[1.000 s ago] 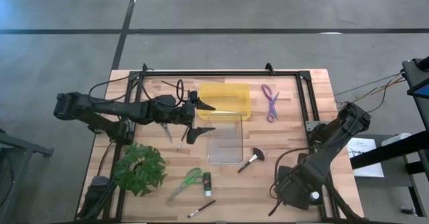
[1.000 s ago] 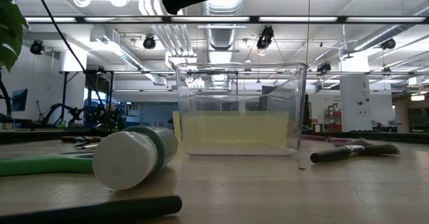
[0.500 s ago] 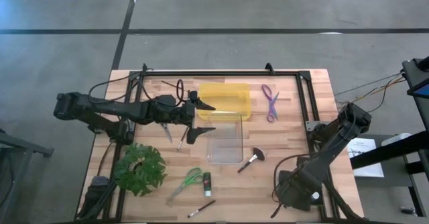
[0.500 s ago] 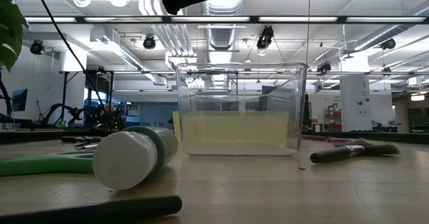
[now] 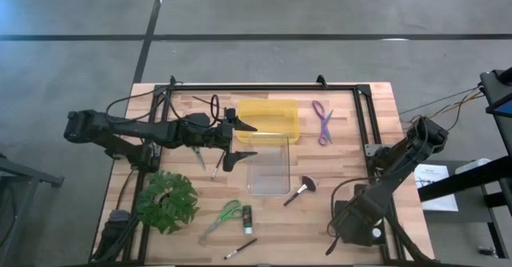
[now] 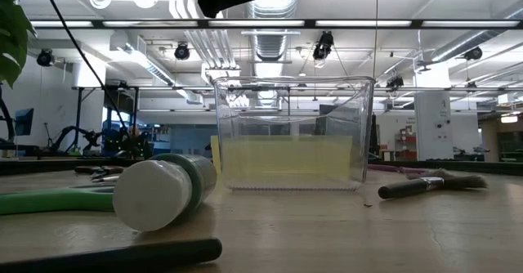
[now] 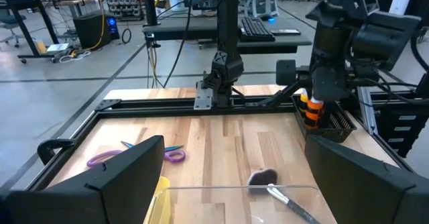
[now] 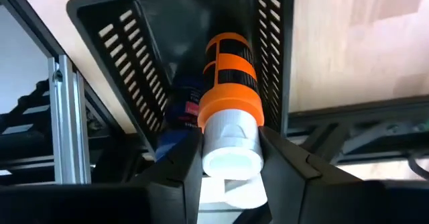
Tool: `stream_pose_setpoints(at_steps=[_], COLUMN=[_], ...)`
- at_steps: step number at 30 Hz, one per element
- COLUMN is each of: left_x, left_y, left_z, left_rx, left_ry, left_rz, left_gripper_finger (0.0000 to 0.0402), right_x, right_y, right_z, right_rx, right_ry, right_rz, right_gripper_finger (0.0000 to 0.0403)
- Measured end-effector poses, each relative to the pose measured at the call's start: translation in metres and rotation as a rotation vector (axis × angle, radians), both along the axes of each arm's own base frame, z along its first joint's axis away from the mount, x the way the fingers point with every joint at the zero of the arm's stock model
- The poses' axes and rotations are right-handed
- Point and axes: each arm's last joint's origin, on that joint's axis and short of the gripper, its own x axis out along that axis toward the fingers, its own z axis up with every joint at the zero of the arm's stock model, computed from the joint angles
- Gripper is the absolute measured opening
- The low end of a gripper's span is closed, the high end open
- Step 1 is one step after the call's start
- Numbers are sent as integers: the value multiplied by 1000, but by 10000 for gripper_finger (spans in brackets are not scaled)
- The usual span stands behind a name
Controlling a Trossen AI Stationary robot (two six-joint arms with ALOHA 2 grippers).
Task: Pick & Place Paint Supplies
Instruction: Put the orange paint bottle into the black bin, then put the green paint bottle into the black bin
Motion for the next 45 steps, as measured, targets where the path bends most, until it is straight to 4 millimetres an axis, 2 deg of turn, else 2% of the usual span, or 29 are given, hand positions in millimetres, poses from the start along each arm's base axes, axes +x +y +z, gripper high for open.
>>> stream_pose_setpoints(at_steps=[8,25,30,33,40,45], left_x=[0,1,2,2,2,2], left_y=[0,0,0,0,0,0], left_z=[0,-2,-3,-3,-3,-3], left_rx=[1,1,2,2,2,2], left_ry=[0,10,13,12,13,12], left_rz=[3,3,4,3,3,3], left_gripper_finger=[367,367,367,367,367,367], right_x=[-3,1,1,1,0,-6], right_y=[-3,0,-1,0,0,-7], right_z=[-10,-8,-6,-6,-3,10], right_rx=[-3,-9,-30,-31,-21,-15], right_ry=[7,-49,-51,-45,-42,-62], right_rz=[0,-11,-40,-50,-66,-129], right_gripper_finger=[111,112,197,231,244,245])
